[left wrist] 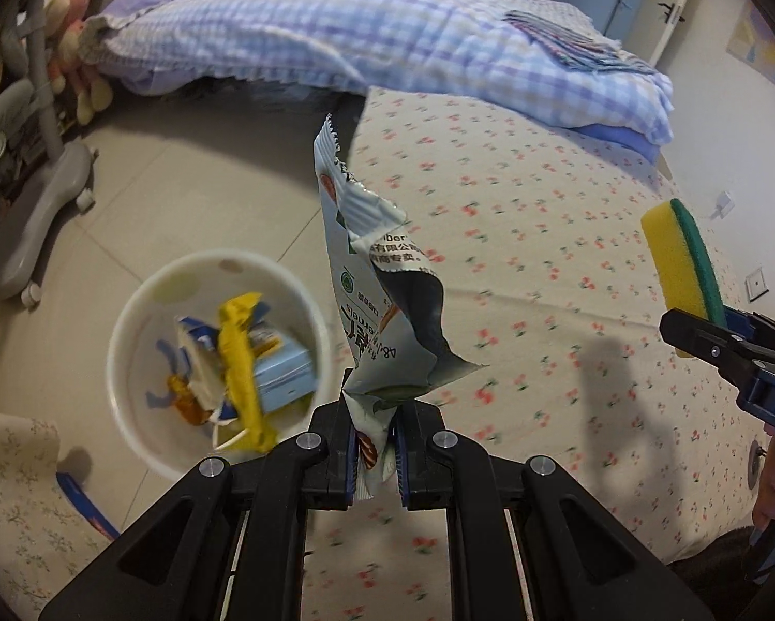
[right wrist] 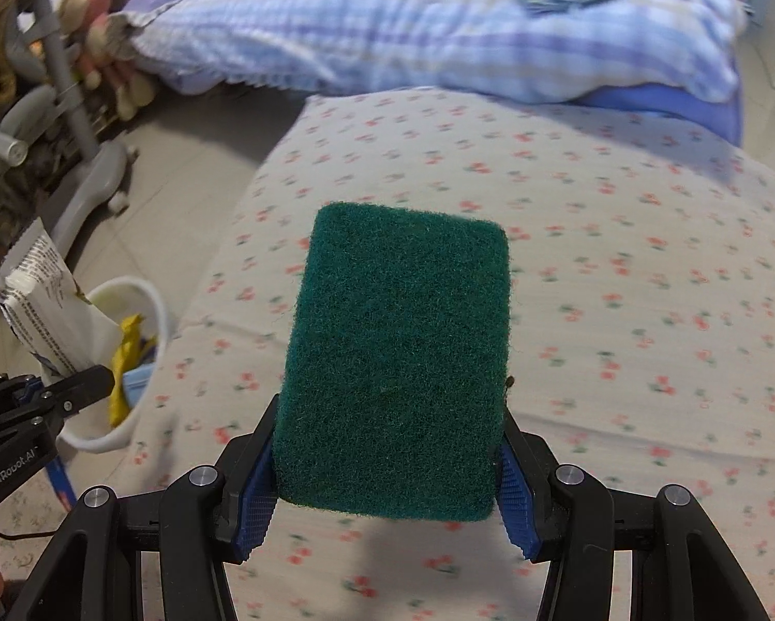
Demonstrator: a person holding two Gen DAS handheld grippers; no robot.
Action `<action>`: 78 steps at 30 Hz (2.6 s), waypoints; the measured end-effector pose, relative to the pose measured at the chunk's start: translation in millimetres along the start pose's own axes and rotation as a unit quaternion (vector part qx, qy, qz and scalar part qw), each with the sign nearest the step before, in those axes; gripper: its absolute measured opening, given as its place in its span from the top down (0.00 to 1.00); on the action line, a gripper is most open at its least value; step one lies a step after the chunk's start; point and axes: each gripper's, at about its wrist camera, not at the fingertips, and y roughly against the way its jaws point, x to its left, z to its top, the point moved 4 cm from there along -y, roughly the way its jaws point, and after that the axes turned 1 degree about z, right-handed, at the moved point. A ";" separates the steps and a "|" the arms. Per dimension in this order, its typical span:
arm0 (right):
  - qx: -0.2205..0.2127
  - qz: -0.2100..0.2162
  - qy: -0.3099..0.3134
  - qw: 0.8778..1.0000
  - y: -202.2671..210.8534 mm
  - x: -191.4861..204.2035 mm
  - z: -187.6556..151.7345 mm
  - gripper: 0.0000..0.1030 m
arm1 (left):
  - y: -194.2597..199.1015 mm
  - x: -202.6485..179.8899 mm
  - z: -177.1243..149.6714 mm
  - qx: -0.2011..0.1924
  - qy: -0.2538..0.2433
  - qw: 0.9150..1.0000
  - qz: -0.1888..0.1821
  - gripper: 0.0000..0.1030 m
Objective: Collect trash
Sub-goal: 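Carry the pouch and sponge over the white bin and release both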
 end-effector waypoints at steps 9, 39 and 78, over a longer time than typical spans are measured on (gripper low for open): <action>0.023 0.009 0.027 0.999 -34.0 40.2 6.0 0.41 | -25.1 63.8 -4.1 0.042 0.041 0.998 0.018 0.88; 0.055 0.086 0.100 0.990 -119.3 197.4 14.8 0.41 | 15.2 205.1 -47.5 0.016 0.166 0.980 0.110 0.11; -0.105 -0.093 -0.013 0.990 66.6 15.6 -137.2 0.11 | 74.3 -33.5 -127.5 -0.086 0.037 0.990 0.108 0.08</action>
